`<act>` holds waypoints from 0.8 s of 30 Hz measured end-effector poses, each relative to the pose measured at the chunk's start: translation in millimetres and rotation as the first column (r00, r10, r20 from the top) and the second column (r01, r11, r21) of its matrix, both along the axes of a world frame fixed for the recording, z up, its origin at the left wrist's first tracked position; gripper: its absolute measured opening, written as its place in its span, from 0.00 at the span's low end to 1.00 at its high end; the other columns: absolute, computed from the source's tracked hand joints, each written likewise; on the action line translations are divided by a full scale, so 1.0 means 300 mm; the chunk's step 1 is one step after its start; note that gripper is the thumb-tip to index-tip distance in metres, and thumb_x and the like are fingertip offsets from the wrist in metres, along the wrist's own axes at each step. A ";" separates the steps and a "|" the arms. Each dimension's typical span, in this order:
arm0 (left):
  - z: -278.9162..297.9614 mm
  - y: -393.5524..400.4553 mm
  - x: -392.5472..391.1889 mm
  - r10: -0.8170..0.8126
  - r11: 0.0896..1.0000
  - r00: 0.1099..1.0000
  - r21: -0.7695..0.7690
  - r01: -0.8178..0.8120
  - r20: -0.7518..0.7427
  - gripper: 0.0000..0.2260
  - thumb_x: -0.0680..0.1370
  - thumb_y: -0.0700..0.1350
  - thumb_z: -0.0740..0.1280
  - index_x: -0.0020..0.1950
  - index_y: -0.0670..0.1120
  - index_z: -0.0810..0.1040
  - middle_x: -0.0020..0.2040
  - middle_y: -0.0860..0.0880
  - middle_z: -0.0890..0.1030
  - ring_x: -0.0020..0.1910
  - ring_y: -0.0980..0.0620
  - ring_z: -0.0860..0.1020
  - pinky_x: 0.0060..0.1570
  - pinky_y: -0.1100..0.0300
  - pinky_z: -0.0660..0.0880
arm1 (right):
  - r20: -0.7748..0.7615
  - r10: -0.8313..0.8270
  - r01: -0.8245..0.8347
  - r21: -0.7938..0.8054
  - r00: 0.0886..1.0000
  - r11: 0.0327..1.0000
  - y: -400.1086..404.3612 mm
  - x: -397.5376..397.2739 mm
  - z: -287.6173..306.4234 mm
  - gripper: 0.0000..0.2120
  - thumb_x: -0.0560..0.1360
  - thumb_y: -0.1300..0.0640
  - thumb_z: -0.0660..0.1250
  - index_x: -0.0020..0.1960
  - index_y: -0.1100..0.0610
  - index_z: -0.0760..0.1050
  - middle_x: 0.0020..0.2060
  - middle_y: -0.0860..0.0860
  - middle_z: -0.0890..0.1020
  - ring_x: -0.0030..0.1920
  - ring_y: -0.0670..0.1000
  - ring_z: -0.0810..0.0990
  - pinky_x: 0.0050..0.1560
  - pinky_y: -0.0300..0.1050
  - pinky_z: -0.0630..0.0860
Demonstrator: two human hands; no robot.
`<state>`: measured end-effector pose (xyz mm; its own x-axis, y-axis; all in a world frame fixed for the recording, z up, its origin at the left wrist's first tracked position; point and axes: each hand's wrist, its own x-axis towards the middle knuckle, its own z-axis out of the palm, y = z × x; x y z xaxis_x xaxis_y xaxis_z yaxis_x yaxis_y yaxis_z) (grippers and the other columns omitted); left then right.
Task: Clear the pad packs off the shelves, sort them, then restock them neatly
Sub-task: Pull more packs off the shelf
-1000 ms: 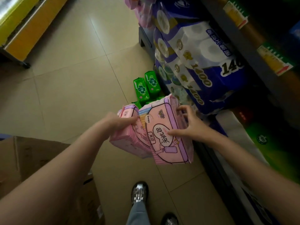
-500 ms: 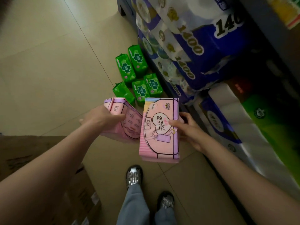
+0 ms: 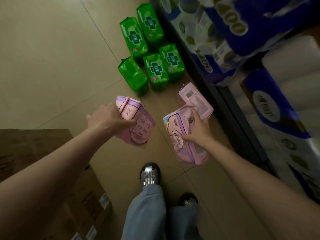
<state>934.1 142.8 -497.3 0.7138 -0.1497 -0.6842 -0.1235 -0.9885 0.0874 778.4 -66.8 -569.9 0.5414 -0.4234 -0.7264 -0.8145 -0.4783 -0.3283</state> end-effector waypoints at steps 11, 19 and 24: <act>-0.315 0.063 0.050 0.128 0.947 0.968 -0.262 -0.183 -0.216 0.11 0.70 0.45 0.74 0.41 0.49 0.71 0.38 0.49 0.77 0.38 0.49 0.75 0.40 0.57 0.74 | -0.244 0.442 -0.504 -0.360 0.863 0.785 0.013 0.149 -0.442 0.34 0.74 0.53 0.68 0.74 0.55 0.54 0.68 0.64 0.59 0.67 0.66 0.62 0.65 0.61 0.64; -0.185 0.009 0.109 -0.245 0.878 0.891 -0.478 0.035 -0.383 0.28 0.64 0.38 0.76 0.61 0.48 0.70 0.47 0.52 0.77 0.46 0.50 0.76 0.42 0.60 0.74 | 0.070 -0.087 0.010 0.721 0.994 0.693 0.023 0.171 -0.156 0.32 0.75 0.42 0.63 0.75 0.49 0.56 0.73 0.52 0.62 0.72 0.53 0.62 0.70 0.50 0.61; -0.081 -0.069 0.048 -0.738 0.369 0.603 -0.569 0.735 0.302 0.30 0.65 0.43 0.75 0.65 0.45 0.71 0.58 0.45 0.76 0.59 0.44 0.73 0.65 0.56 0.65 | -0.191 -0.428 0.441 0.649 0.883 0.620 -0.053 0.104 -0.136 0.34 0.73 0.34 0.57 0.74 0.51 0.61 0.73 0.59 0.62 0.71 0.63 0.62 0.70 0.61 0.60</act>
<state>948.6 122.0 -521.5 0.1095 -0.9686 -0.2232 -0.7743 -0.2239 0.5919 809.7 -82.6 -610.6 0.4072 -0.0172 -0.9132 -0.8781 0.2678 -0.3966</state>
